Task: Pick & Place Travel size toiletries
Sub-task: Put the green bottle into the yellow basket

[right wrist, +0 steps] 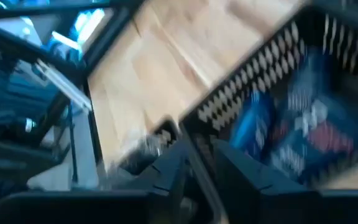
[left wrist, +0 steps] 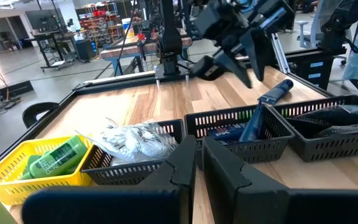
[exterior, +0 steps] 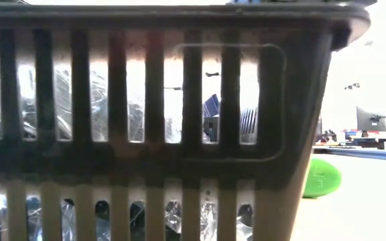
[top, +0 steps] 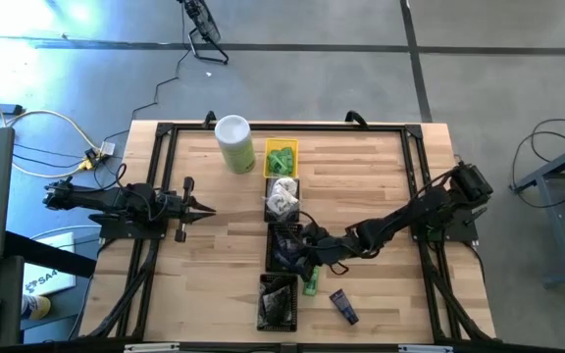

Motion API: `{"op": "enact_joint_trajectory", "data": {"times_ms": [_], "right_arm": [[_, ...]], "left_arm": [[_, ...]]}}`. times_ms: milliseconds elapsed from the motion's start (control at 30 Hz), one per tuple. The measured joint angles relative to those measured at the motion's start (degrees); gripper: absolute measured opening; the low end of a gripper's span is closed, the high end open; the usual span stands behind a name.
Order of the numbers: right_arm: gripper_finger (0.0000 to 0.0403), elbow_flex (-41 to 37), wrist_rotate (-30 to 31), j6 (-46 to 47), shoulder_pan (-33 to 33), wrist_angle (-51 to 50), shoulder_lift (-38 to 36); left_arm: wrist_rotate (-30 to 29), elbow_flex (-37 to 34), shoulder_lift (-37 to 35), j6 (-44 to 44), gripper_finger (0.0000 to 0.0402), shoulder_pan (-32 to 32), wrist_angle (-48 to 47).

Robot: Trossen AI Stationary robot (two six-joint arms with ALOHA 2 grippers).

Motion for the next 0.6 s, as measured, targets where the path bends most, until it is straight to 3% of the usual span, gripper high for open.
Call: {"op": "enact_joint_trajectory", "data": {"times_ms": [267, 600], "right_arm": [[0.0011, 0.0, -6.8, 9.7, 1.4, -5.0, 0.0], [0.0003, 0.0, -8.5, 18.4, 5.3, -7.3, 0.0]], "left_arm": [[0.0, 0.0, 0.0, 0.0, 0.0024, 0.0, 0.0], [0.0, 0.0, 0.0, 0.0, 0.0024, 0.0, 0.0]]}}
